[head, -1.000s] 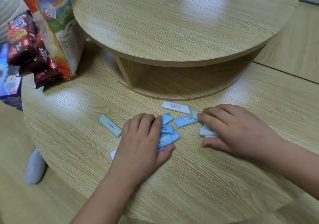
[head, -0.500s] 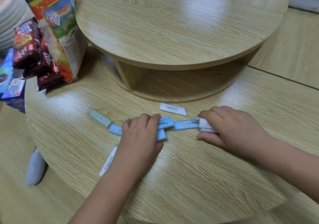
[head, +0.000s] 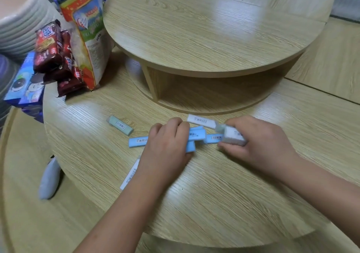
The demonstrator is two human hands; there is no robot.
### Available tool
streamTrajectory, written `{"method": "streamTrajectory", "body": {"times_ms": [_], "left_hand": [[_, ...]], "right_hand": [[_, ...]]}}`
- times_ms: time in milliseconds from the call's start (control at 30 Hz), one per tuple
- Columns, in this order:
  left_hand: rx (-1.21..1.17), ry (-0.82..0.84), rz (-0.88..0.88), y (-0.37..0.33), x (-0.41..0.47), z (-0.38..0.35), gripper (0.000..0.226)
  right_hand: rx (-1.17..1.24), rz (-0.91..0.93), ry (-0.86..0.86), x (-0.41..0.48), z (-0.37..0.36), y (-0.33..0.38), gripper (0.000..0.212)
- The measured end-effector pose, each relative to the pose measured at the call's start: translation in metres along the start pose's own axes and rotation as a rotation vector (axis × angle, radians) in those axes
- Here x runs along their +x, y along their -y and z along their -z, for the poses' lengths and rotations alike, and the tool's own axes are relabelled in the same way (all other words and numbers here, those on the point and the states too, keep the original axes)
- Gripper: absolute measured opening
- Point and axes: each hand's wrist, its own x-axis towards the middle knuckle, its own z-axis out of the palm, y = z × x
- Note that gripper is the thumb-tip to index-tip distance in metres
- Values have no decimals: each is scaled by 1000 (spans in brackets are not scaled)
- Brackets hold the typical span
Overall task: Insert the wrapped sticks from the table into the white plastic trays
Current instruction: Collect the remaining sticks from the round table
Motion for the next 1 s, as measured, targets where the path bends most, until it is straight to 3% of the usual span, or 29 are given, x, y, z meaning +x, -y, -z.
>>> {"method": "streamTrajectory", "body": {"times_ms": [300, 533, 667, 833, 1000], "left_hand": [[67, -90, 5, 39, -24, 38, 45], [67, 103, 250, 74, -60, 48, 45], [36, 244, 335, 79, -68, 43, 57], [-65, 273, 324, 79, -70, 44, 38], [77, 197, 220, 81, -55, 44, 35]], "right_hand": [[-99, 102, 155, 17, -10, 10, 29], [-53, 74, 105, 48, -10, 22, 28], [-124, 85, 163, 62, -19, 30, 29], [-105, 42, 204, 64, -21, 33, 24], [-226, 127, 244, 66, -15, 39, 23]]}}
